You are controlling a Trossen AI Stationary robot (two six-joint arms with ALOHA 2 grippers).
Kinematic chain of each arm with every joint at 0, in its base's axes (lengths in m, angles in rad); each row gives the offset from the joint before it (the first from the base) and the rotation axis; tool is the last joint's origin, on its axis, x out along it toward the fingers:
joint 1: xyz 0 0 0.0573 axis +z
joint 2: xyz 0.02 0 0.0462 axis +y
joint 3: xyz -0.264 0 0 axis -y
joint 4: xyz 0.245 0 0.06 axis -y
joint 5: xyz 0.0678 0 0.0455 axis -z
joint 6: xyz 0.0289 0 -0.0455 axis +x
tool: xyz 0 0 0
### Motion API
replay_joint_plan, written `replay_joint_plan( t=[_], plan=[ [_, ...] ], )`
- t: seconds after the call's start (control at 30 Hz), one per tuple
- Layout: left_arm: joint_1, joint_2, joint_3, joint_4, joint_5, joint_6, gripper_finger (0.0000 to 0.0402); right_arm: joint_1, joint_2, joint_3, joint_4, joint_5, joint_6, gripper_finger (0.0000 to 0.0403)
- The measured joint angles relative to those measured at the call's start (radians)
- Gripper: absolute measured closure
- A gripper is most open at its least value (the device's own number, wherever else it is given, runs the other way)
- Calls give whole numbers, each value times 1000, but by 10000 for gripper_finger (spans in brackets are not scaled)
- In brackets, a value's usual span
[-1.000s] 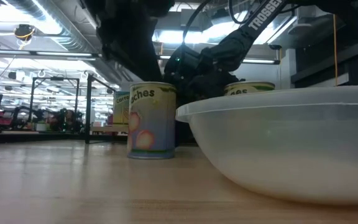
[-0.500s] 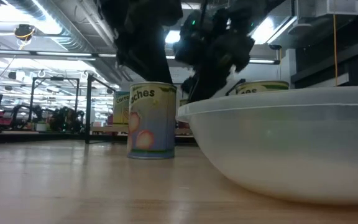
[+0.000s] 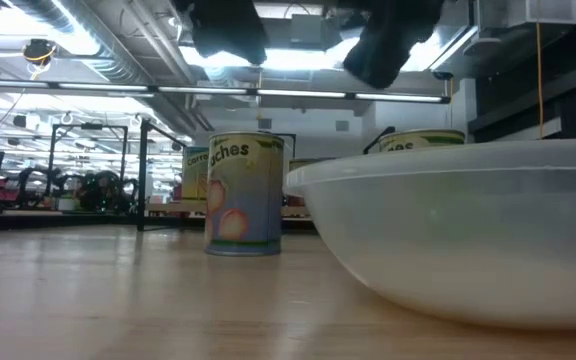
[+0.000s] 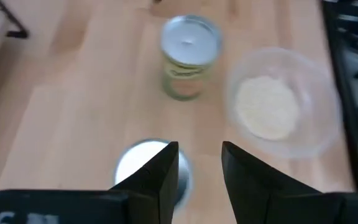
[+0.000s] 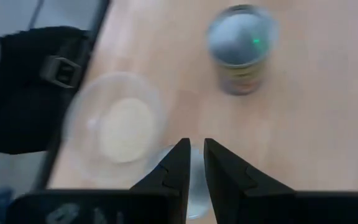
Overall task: Pick and place cans onto a shelf
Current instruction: Put the canned peaches on the shelf
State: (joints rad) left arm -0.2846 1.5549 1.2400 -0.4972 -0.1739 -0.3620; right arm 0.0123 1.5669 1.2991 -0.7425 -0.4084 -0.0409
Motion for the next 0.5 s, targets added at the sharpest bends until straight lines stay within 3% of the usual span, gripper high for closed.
replay_joint_plan(
  t=[0.23,0.5],
  plan=[
    [-49,-19,0,-55,10,59,287,169,-51,0,-8,21,179,350],
    [-100,13,-1,-80,-5,232,287,345,-48,0,-10,207,259,350]
  ],
)
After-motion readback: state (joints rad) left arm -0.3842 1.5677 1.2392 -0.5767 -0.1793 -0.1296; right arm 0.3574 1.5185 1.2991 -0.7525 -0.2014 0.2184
